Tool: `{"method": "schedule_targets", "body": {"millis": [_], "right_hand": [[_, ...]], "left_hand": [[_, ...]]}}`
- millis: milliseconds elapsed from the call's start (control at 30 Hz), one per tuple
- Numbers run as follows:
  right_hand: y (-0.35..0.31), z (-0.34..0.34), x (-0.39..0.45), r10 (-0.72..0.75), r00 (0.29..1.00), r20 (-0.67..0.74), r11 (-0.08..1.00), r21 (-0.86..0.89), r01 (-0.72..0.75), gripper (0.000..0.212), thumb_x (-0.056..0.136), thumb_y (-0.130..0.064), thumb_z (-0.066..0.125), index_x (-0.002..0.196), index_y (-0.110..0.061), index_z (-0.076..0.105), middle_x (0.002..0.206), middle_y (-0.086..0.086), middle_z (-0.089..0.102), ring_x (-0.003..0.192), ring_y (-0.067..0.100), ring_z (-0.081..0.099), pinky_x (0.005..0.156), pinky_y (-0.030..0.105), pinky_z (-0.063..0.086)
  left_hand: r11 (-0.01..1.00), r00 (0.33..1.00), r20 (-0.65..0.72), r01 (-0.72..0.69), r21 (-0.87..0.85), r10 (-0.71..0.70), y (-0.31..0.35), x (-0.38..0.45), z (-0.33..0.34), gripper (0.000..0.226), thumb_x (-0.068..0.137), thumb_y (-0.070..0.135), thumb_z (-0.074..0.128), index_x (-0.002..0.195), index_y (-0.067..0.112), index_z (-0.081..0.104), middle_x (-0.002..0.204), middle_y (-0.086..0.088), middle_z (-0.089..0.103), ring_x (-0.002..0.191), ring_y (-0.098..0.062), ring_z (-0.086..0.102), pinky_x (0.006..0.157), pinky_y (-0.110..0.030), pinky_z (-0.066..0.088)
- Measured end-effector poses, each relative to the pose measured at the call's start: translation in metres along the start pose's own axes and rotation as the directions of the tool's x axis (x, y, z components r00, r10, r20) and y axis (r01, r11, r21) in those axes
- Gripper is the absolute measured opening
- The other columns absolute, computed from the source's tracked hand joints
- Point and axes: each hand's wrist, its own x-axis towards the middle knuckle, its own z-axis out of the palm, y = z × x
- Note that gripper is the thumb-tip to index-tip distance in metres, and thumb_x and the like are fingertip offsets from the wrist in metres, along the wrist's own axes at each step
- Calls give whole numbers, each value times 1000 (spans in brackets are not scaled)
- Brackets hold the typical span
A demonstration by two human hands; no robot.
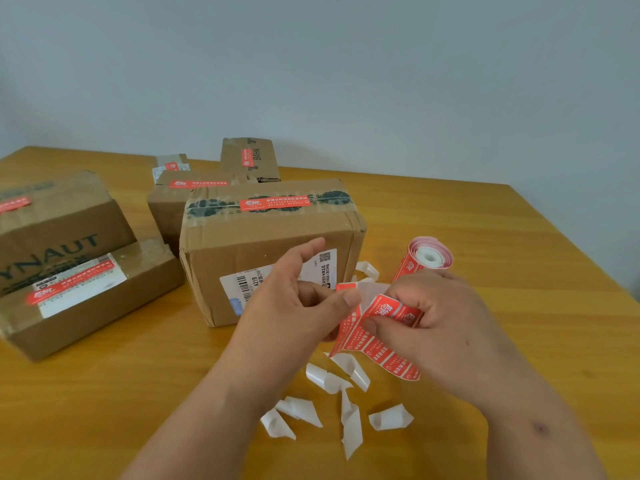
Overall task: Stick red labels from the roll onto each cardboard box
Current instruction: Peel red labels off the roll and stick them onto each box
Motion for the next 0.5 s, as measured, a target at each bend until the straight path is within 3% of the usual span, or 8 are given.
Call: {"method": "schedule_targets", "body": {"millis": [133, 233, 333, 400, 500], "right_hand": [[-1, -1, -2, -24, 1000, -14, 1000, 3, 25, 32, 78, -39, 71, 59, -19, 54, 70, -7, 58, 89, -2, 48, 73, 22, 28], [-1, -1, -3, -6, 1000, 11, 1000, 14, 6, 30, 77, -41, 70, 62, -19, 55, 78, -12, 58, 90, -3, 46, 71, 20, 28], [3, -3, -3, 9, 1000, 11, 999, 41, -10, 21, 75, -45, 69, 74, -28, 56, 86, -25, 56, 75, 3, 51, 68, 22, 30], [4, -5, -3, 32, 999, 19, 996, 79, -33, 18, 75, -44, 69, 78, -31, 58, 83, -23, 59, 75, 4, 55, 67, 23, 34], [6, -8, -5, 49, 999, 12, 984, 169, -51, 20, 77, -36, 72, 69, -20, 63, 73, -12, 64, 64, 5, 61, 54, 15, 39]], "left_hand": [[998, 999, 37, 6, 55, -8, -1, 0, -4, 78, 81, 15, 75, 142, 44, 34, 78, -5, 73, 78, -18, 72, 78, -35, 58], [997, 1000, -7, -14, 82, 15, -1, -1, -3, 77, 82, 12, 74, 141, 43, 34, 70, -1, 70, 71, -13, 70, 74, -29, 58], [993, 996, -68, -49, 110, 57, -1, 0, -1, 76, 83, 12, 73, 141, 41, 34, 68, 3, 69, 70, -8, 69, 75, -28, 58], [986, 991, -100, -71, 153, 87, -2, 0, 0, 75, 83, 15, 72, 142, 39, 33, 71, 5, 71, 73, -7, 70, 80, -32, 59], [973, 981, -144, -100, 208, 132, -3, 1, 1, 74, 84, 17, 72, 143, 38, 33, 74, 5, 70, 75, -5, 68, 79, -27, 57]]}}
